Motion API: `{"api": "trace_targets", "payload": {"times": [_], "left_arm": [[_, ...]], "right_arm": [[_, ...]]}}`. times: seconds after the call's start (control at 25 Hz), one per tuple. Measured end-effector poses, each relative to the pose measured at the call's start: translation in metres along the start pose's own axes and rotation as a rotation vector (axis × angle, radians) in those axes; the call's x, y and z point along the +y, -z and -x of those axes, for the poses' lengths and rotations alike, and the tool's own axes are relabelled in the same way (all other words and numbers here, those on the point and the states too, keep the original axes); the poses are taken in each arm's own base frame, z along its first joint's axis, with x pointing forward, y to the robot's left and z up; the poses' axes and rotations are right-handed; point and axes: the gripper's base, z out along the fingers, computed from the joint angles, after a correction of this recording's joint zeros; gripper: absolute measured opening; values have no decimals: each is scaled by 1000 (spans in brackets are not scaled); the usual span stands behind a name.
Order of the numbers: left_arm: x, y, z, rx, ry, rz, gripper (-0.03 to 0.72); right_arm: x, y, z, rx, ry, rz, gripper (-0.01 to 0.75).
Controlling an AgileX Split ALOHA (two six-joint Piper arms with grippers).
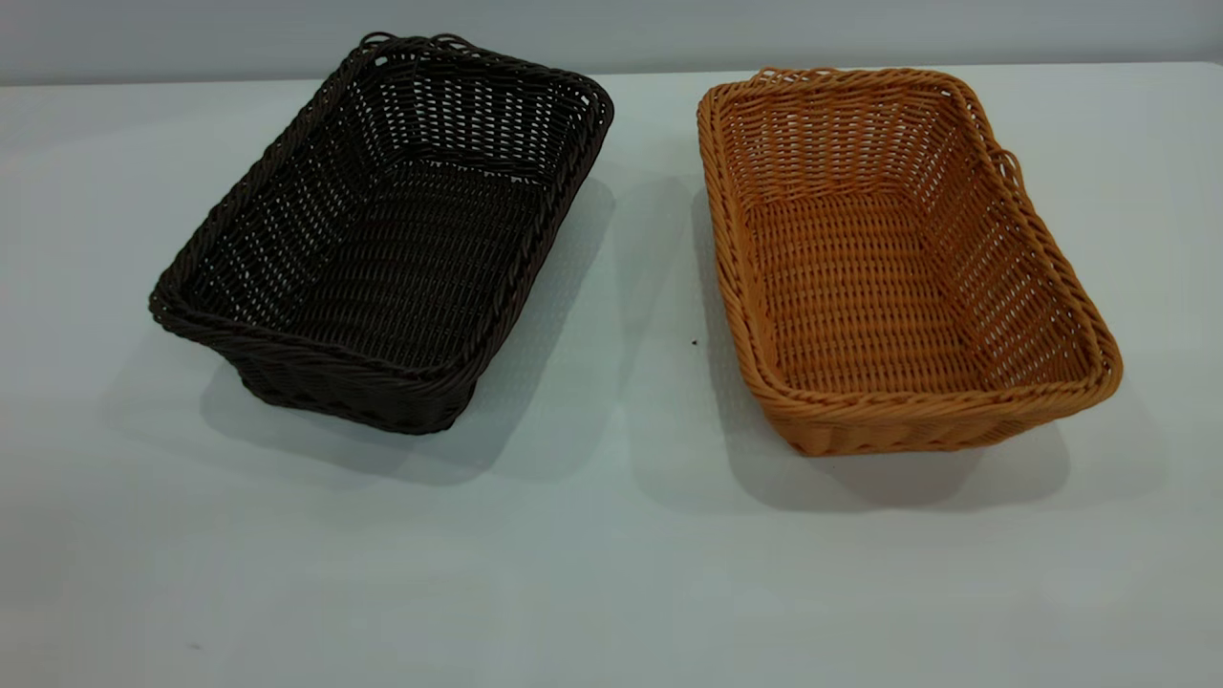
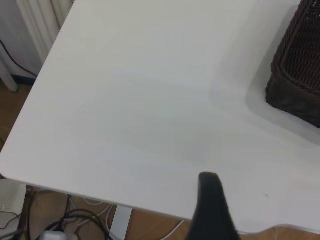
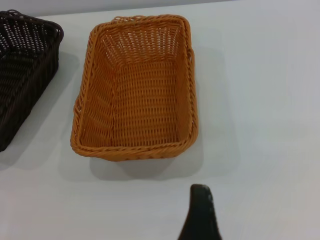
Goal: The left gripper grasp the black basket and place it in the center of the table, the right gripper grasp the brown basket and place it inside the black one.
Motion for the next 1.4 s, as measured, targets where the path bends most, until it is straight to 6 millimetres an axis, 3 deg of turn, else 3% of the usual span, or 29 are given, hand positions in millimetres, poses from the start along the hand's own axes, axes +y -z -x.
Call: {"api": "trace_targets", "payload": {"times": [1.4], "left_arm": [[-1, 0, 0, 1, -22, -12, 475]], "right_arm": [[4, 0, 0, 1, -19, 39, 502]]}}
